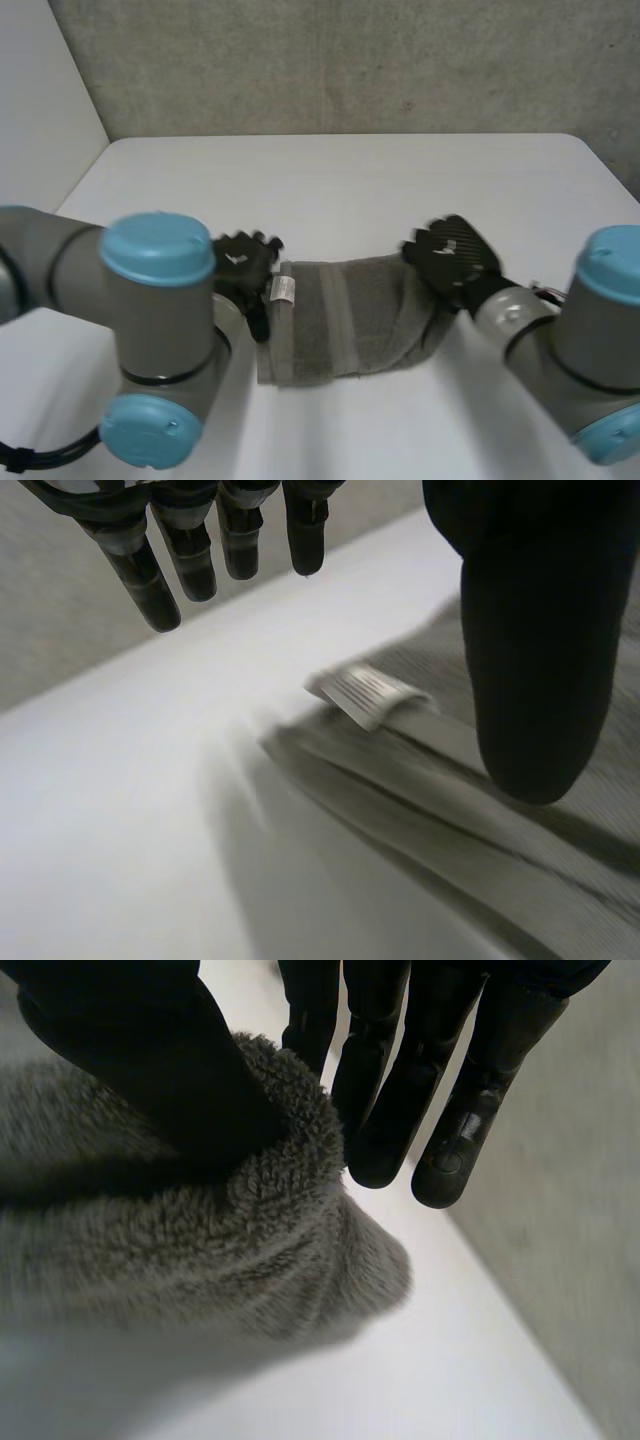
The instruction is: Fold the towel.
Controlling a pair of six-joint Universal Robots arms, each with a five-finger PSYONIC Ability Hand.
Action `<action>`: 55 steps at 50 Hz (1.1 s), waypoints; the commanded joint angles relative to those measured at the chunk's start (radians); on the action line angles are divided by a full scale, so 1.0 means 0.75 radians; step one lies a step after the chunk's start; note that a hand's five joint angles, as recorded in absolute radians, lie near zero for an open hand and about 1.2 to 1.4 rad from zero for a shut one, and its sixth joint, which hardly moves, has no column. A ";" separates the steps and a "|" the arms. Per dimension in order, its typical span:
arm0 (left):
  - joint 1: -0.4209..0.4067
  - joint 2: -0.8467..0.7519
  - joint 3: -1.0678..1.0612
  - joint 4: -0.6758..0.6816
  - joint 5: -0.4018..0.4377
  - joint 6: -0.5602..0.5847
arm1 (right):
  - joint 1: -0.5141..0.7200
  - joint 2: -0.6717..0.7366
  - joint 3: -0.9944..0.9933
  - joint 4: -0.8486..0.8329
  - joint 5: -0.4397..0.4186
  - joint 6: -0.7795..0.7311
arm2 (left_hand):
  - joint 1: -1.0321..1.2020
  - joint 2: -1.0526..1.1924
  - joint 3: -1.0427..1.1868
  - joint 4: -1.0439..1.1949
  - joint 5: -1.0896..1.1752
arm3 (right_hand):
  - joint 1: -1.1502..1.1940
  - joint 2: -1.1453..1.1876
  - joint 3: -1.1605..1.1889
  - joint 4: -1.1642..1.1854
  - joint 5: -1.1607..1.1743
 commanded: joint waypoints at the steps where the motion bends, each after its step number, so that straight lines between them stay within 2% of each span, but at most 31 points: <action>1: 0.136 0.221 -0.083 0.013 -0.028 -0.010 | 0.431 0.103 -0.157 -0.003 0.011 -0.014 | -0.003 0.013 0.013 0.010 -0.040 | 0.648 0.299 0.284 0.272 0.331; 2: 0.175 0.263 -0.109 0.017 -0.028 -0.010 | 0.509 0.164 -0.192 -0.001 0.009 -0.014 | -0.003 0.013 0.013 0.010 -0.040 | 0.648 0.299 0.284 0.272 0.331; 5: 0.242 0.327 -0.152 0.019 -0.015 -0.010 | 0.569 0.226 -0.221 0.012 0.020 -0.014 | 0.000 0.017 0.017 0.014 -0.036 | 0.648 0.299 0.284 0.272 0.331; 7: 0.261 0.341 -0.169 0.019 -0.009 -0.010 | 0.628 0.328 -0.244 0.018 0.026 -0.014 | 0.000 0.017 0.017 0.014 -0.036 | 0.648 0.299 0.284 0.272 0.331; 11: 0.265 0.345 -0.185 0.021 -0.007 -0.010 | 0.630 0.359 -0.254 0.008 0.032 -0.022 | -0.003 0.013 0.013 0.010 -0.040 | 0.648 0.299 0.284 0.272 0.331; 12: 0.265 0.345 -0.185 0.021 -0.007 -0.010 | 0.628 0.337 -0.256 0.004 0.040 -0.014 | -0.003 0.013 0.013 0.010 -0.040 | 0.459 0.111 0.096 0.083 0.142; 13: 0.261 0.343 -0.181 0.023 -0.007 -0.012 | 0.626 0.292 -0.260 0.006 0.052 0.003 | -0.003 0.013 0.013 0.010 -0.040 | -0.085 -0.434 -0.449 -0.461 -0.402; 14: 0.261 0.343 -0.181 0.023 -0.007 -0.012 | 0.626 0.291 -0.260 0.006 0.052 0.003 | -0.003 0.013 0.013 0.010 -0.040 | -0.091 -0.439 -0.454 -0.467 -0.407; 15: 0.257 0.341 -0.169 0.025 -0.005 -0.012 | 0.608 0.229 -0.258 0.004 0.073 0.031 | -0.003 0.013 0.013 0.010 -0.040 | -0.664 -1.013 -1.028 -1.040 -0.981; 16: 0.253 0.335 -0.155 0.027 -0.001 -0.014 | 0.608 0.228 -0.258 0.003 0.073 0.031 | 0.031 0.048 0.048 0.045 -0.005 | -0.670 -1.018 -1.034 -1.046 -0.987; 17: 0.253 0.335 -0.154 0.027 -0.001 -0.014 | 0.567 0.159 -0.248 -0.001 0.101 0.082 | 0.032 0.049 0.049 0.045 -0.004 | -0.981 -1.330 -1.345 -1.357 -1.298; 20: 0.226 0.327 -0.099 0.027 0.001 -0.022 | 0.443 0.048 -0.219 0.003 0.162 0.209 | 0.024 0.041 0.041 0.037 -0.012 | -0.981 -1.330 -1.345 -1.357 -1.298; 22: 0.149 0.290 -0.030 0.025 0.025 -0.067 | 0.383 -0.005 -0.197 0.010 0.175 0.287 | 0.000 0.017 0.017 0.014 -0.036 | -0.981 -1.330 -1.345 -1.357 -1.298; 24: 0.106 0.260 0.009 0.019 0.046 -0.097 | 0.281 -0.113 -0.156 0.020 0.177 0.448 | 0.000 0.017 0.017 0.014 -0.036 | -0.981 -1.330 -1.345 -1.357 -1.298; 28: 0.050 0.210 0.085 -0.004 0.085 -0.165 | 0.171 -0.148 -0.131 0.075 0.163 0.579 | 0.000 0.017 0.017 0.014 -0.036 | -0.981 -1.330 -1.345 -1.357 -1.298; 30: 0.024 0.153 0.118 -0.083 0.083 -0.226 | 0.127 -0.148 -0.144 0.130 0.144 0.629 | 0.008 0.025 0.025 0.021 -0.028 | -0.981 -1.330 -1.345 -1.357 -1.298; 32: 0.014 0.115 0.126 -0.130 0.081 -0.259 | 0.088 -0.104 -0.184 0.257 0.057 0.686 | 0.008 0.025 0.025 0.021 -0.028 | -0.981 -1.330 -1.345 -1.357 -1.298; 33: -0.005 0.070 0.136 -0.183 0.073 -0.296 | 0.088 -0.103 -0.184 0.257 0.056 0.686 | 0.008 0.025 0.025 0.021 -0.028 | -0.981 -1.330 -1.345 -1.357 -1.298; 35: -0.027 0.031 0.146 -0.228 0.054 -0.326 | 0.080 0.057 -0.270 0.365 -0.054 0.698 | 0.008 0.025 0.025 0.021 -0.028 | -0.981 -1.330 -1.345 -1.357 -1.298; 36: -0.039 0.000 0.150 -0.269 0.026 -0.355 | 0.080 0.058 -0.270 0.365 -0.054 0.698 | 0.004 0.021 0.021 0.018 -0.032 | -0.981 -1.330 -1.345 -1.357 -1.298; 38: -0.050 -0.025 0.150 -0.300 -0.009 -0.378 | 0.088 0.174 -0.354 0.439 -0.121 0.698 | 0.001 0.017 0.017 0.014 -0.036 | -0.981 -1.330 -1.345 -1.357 -1.298; 40: -0.054 -0.043 0.142 -0.317 -0.046 -0.394 | 0.092 0.229 -0.401 0.474 -0.142 0.694 | 0.000 0.017 0.017 0.014 -0.036 | -0.981 -1.330 -1.345 -1.357 -1.298; 42: -0.076 -0.072 0.120 -0.321 -0.130 -0.402 | 0.092 0.281 -0.442 0.498 -0.156 0.696 | -0.003 0.013 0.013 0.010 -0.040 | -0.981 -1.330 -1.345 -1.357 -1.298; 45: -0.099 -0.090 0.112 -0.307 -0.179 -0.402 | 0.094 0.369 -0.522 0.527 -0.160 0.692 | -0.003 0.013 0.013 0.010 -0.040 | -0.981 -1.330 -1.345 -1.357 -1.298; 53: -0.103 -0.156 0.077 -0.262 -0.191 -0.390 | 0.113 0.488 -0.608 0.545 -0.177 0.639 | -0.003 0.013 0.013 0.010 -0.040 | -0.981 -1.330 -1.345 -1.357 -1.298; 55: -0.103 -0.166 0.073 -0.257 -0.191 -0.388 | 0.113 0.514 -0.618 0.543 -0.163 0.537 | -0.003 0.013 0.013 0.010 -0.040 | -0.981 -1.330 -1.345 -1.357 -1.298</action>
